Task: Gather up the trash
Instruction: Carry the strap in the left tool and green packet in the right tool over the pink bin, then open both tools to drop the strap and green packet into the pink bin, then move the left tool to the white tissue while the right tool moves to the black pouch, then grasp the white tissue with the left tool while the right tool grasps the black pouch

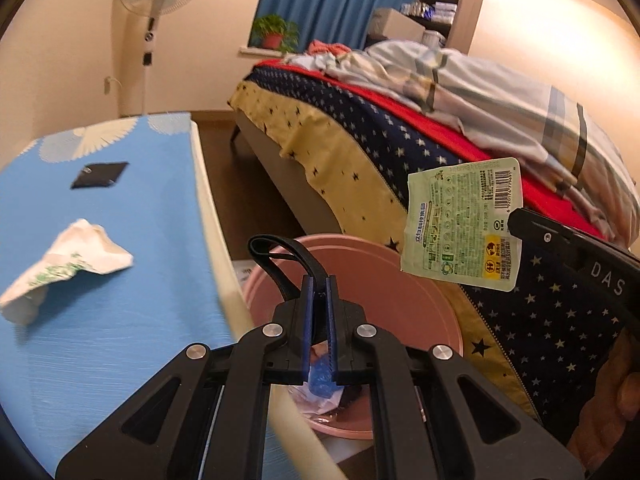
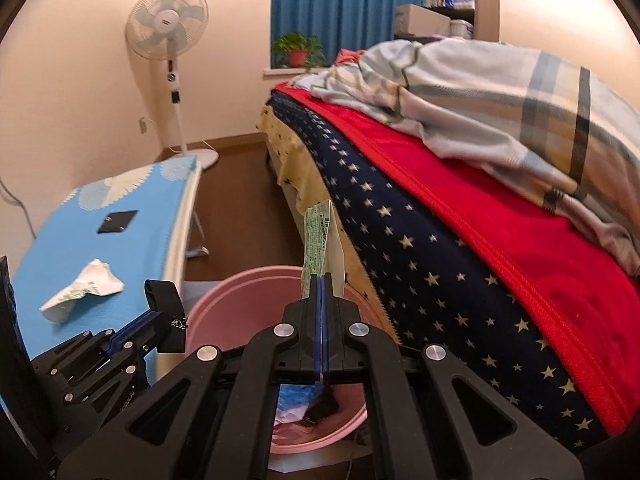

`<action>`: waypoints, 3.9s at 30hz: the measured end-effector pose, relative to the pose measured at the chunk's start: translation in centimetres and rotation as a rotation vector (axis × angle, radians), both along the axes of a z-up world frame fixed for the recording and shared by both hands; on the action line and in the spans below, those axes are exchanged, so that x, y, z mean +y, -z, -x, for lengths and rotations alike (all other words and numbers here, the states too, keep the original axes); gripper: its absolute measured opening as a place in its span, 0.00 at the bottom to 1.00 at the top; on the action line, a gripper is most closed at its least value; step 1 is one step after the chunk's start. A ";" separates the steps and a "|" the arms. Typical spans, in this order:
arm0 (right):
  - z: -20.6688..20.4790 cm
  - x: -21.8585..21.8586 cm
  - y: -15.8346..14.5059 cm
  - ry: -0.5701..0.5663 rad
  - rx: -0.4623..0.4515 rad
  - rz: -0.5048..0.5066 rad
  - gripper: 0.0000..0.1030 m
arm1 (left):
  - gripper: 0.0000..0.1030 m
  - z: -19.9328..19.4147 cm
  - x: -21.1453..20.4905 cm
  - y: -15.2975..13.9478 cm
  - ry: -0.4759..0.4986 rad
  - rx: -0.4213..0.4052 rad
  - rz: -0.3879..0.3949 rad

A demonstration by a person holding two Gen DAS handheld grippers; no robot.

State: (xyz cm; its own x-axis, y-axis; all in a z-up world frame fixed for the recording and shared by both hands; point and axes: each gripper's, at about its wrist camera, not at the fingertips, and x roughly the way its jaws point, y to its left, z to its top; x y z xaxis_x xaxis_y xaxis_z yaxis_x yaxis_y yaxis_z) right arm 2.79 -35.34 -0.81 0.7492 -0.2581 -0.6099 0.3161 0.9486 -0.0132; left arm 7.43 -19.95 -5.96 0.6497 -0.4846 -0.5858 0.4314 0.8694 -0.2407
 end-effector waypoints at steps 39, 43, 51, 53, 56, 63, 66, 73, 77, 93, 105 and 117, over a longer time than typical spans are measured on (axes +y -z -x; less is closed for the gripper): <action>-0.8 0.2 1.4 0.007 0.035 -0.004 0.05 | 0.26 -0.5 1.4 0.5 -0.018 0.047 0.003; -0.3 0.9 0.5 -0.024 -0.004 -0.034 0.05 | 0.26 0.1 3.5 -0.8 -0.065 0.009 0.007; -0.3 3.1 -0.7 -0.095 -0.059 -0.078 0.05 | 0.26 0.8 9.4 -2.4 -0.254 -0.037 0.015; -0.5 3.8 -0.9 -0.115 -0.066 -0.087 0.05 | 0.26 1.0 11.5 -2.6 -0.331 -0.042 0.017; -0.9 4.9 -1.0 -0.142 -0.073 -0.099 0.05 | 0.26 1.3 14.2 -2.8 -0.413 -0.039 0.026; -2.3 7.5 -0.7 -0.203 -0.075 -0.135 0.05 | 0.46 1.6 18.5 -1.8 -0.527 0.004 0.035; -2.9 8.4 -0.4 -0.224 -0.071 -0.147 0.05 | 0.48 1.5 19.2 -1.0 -0.529 0.030 0.044; -4.2 9.7 0.6 -0.252 -0.049 -0.164 0.05 | 0.52 0.2 18.8 0.9 -0.501 0.087 -0.025; -4.9 9.9 1.2 -0.256 -0.035 -0.164 0.05 | 0.52 -0.8 18.9 2.0 -0.517 0.119 -0.043; -8.6 11.8 3.3 -0.305 0.009 -0.170 0.05 | 0.05 -3.4 19.5 1.8 -0.556 0.085 -0.023; -17.4 16.1 4.7 -0.430 0.029 -0.297 0.06 | 0.01 -3.7 23.3 0.9 -0.785 0.050 -0.022; -28.5 21.9 5.4 -0.522 0.063 -0.254 0.65 | 0.01 -4.5 24.9 2.1 -0.866 0.083 -0.017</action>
State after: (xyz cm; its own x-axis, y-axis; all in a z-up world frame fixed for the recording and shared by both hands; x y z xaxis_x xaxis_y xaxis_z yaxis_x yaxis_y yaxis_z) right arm 31.34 -13.41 -6.24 0.6982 0.2955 -0.6521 -0.1880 0.9545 0.2313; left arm 11.93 4.90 -8.02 0.7403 0.1696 -0.6505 -0.4022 0.8871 -0.2264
